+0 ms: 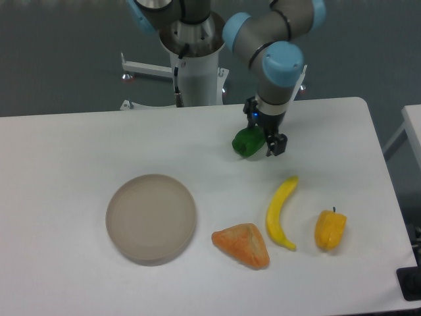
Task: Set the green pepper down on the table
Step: 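Lift the open gripper up and away from the green pepper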
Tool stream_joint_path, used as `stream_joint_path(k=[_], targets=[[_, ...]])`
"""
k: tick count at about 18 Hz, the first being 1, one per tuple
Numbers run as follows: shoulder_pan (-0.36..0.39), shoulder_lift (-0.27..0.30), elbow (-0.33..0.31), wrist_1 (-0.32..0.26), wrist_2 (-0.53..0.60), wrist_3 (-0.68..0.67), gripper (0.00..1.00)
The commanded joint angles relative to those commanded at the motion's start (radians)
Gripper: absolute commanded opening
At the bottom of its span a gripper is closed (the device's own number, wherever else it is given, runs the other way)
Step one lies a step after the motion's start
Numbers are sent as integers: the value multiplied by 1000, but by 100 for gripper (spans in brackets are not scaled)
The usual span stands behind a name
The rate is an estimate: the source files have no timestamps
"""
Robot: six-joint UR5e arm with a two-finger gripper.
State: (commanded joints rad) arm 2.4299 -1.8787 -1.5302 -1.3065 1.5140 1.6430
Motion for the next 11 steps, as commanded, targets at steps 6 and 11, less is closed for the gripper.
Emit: stream_joint_path(k=[6,11], targets=[[-12,-127,251,-69,12,-34,100],[-20,-155,260,-88,98,-11,100]])
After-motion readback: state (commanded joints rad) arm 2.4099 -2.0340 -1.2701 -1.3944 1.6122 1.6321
